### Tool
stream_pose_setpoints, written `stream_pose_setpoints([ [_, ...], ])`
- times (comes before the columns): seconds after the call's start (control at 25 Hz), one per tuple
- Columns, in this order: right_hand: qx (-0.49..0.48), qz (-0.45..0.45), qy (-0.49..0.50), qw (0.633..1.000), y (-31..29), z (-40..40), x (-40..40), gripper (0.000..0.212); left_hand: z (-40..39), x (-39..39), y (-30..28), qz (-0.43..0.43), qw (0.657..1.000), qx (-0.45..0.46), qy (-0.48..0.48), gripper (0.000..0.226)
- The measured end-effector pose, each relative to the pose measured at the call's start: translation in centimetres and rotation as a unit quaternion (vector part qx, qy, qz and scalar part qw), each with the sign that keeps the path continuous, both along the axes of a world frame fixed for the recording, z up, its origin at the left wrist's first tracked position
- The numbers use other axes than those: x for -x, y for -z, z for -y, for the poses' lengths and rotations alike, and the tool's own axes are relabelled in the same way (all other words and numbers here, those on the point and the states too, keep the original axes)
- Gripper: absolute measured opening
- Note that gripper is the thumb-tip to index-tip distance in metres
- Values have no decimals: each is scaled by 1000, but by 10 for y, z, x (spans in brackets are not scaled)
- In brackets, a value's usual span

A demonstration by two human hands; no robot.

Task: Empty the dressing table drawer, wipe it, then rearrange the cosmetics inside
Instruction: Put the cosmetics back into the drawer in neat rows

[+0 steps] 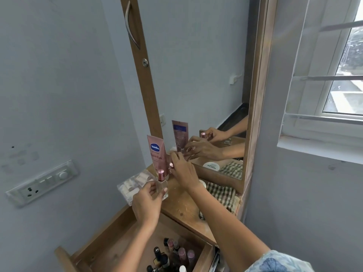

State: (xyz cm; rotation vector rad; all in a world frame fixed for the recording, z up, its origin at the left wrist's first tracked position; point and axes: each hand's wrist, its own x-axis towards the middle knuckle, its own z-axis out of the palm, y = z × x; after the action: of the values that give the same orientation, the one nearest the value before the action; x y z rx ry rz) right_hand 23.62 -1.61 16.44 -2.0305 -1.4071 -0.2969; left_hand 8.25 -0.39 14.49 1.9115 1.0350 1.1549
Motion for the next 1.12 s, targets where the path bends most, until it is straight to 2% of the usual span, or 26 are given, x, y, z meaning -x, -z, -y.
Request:
stream_pose_setpoints([
  [0.24,38,4,2,999,2,5,0,18,1,5,-1,0,1000,-11,8,38],
  [0.48,30,-82,-16,996,-9,49,17,34,7,21,-4,2,1000,-16,24,30],
  [0.6,-5,-119,-27,993,-10,74,33,37,10,37,-6,-9,998,-28,47,29],
  [0.84,-46,-184,-94,977,-15,115,89,37,10,101,-11,-39,990,-9,133,37],
  [1.12,3,-200,-187,962,-1,134,152,39,12,161,-3,-77,983,27,163,38],
])
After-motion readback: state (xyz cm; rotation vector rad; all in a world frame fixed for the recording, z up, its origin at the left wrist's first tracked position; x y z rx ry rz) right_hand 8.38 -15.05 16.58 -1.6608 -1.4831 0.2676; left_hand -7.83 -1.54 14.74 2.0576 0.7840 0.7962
